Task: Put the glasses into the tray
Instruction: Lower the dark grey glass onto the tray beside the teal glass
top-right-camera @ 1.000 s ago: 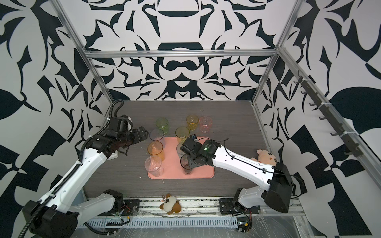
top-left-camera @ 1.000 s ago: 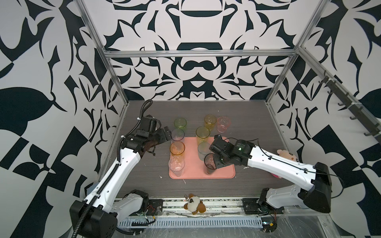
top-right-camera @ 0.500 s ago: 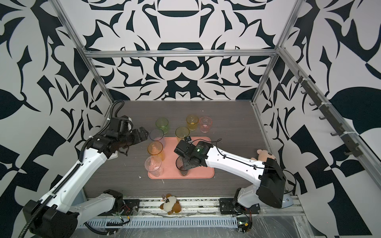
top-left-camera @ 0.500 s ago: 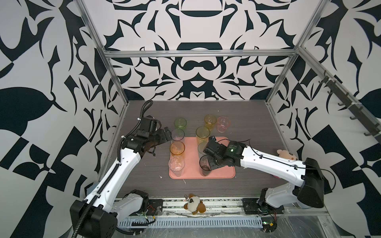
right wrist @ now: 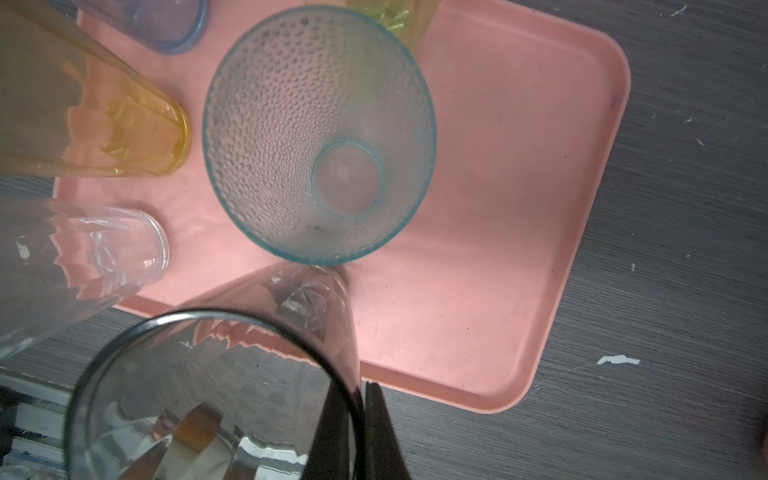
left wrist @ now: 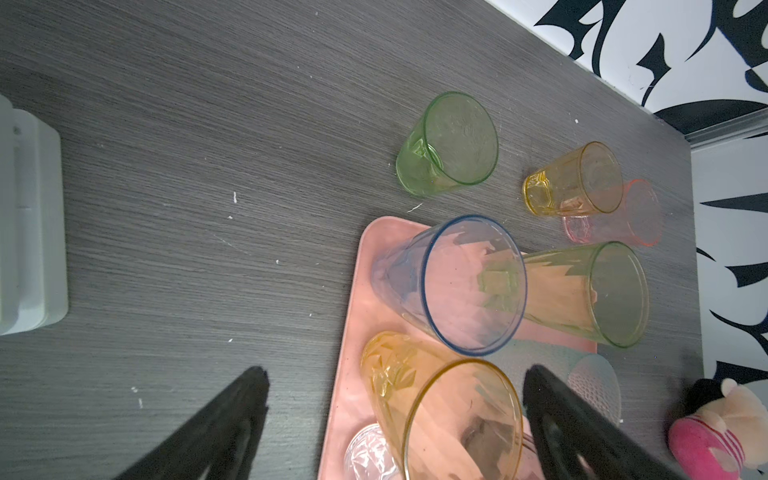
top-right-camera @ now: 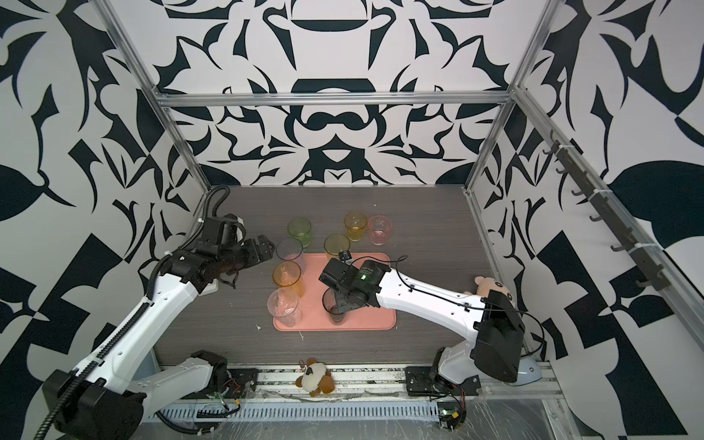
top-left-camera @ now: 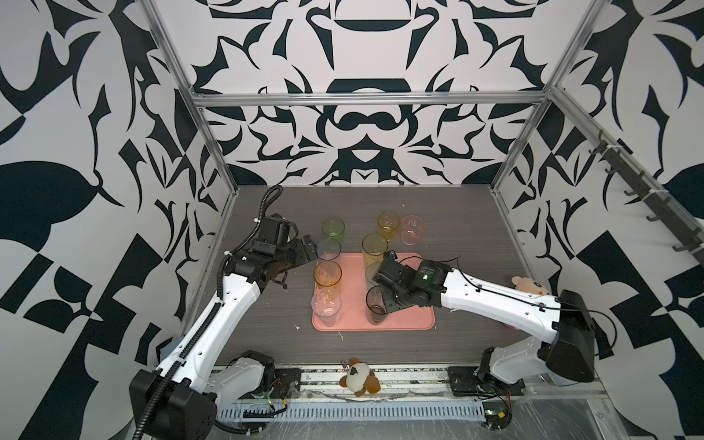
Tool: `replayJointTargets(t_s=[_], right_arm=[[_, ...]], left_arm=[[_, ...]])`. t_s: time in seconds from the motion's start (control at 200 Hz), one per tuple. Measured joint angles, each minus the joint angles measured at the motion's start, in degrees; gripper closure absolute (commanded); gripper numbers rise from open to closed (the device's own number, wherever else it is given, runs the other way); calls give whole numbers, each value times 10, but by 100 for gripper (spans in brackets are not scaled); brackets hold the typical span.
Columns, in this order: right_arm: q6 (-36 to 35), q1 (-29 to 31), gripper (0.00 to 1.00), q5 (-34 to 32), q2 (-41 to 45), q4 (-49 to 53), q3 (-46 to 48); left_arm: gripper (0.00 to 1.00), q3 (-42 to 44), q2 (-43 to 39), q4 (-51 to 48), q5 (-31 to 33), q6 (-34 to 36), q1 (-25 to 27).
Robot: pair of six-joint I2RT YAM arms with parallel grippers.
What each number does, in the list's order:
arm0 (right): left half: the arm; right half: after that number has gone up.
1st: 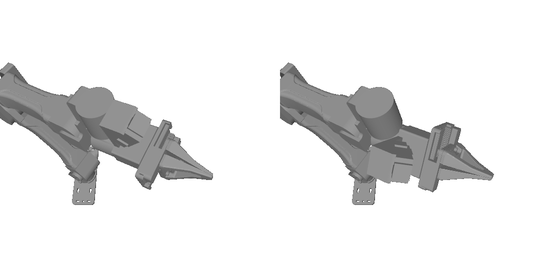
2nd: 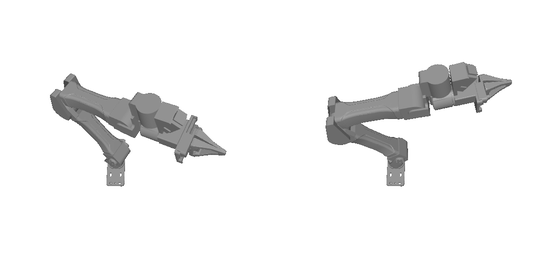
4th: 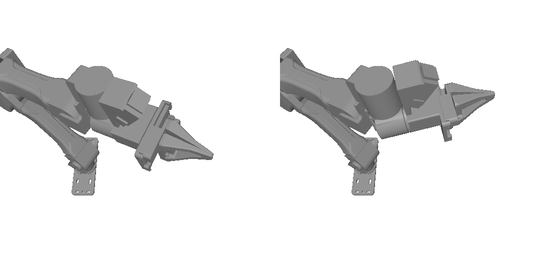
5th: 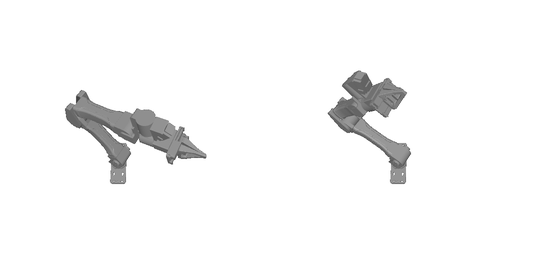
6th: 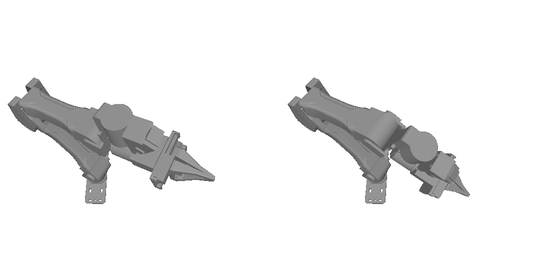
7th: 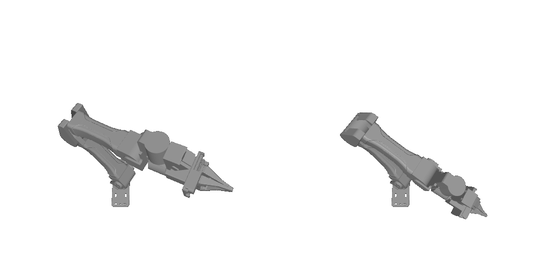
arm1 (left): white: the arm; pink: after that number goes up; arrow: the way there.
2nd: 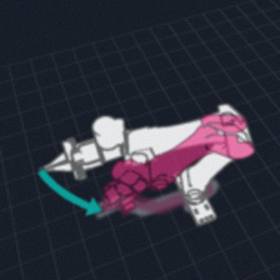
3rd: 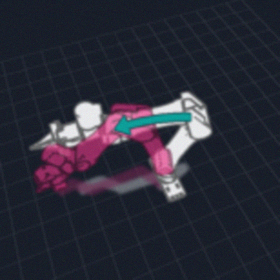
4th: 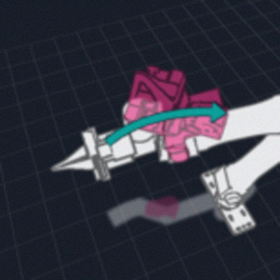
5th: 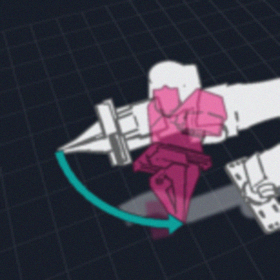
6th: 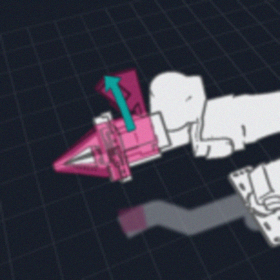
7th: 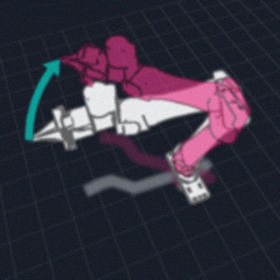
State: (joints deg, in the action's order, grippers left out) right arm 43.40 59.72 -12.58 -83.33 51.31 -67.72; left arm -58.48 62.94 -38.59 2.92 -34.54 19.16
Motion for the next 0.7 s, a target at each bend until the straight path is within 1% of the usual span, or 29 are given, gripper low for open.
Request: replayJointTargets(t_s=[0.075, 0.255, 0.7], right_arm=[[2, 0, 90, -1, 0, 0, 0], [2, 0, 85, -4, -5, -2, -6], [2, 0, 85, -6, -15, -15, -9]], left_arm=[[1, 0, 0, 0, 0, 0, 0], [0, 0, 0, 0, 0, 0, 0], [1, 0, 0, 0, -4, -2, 0]])
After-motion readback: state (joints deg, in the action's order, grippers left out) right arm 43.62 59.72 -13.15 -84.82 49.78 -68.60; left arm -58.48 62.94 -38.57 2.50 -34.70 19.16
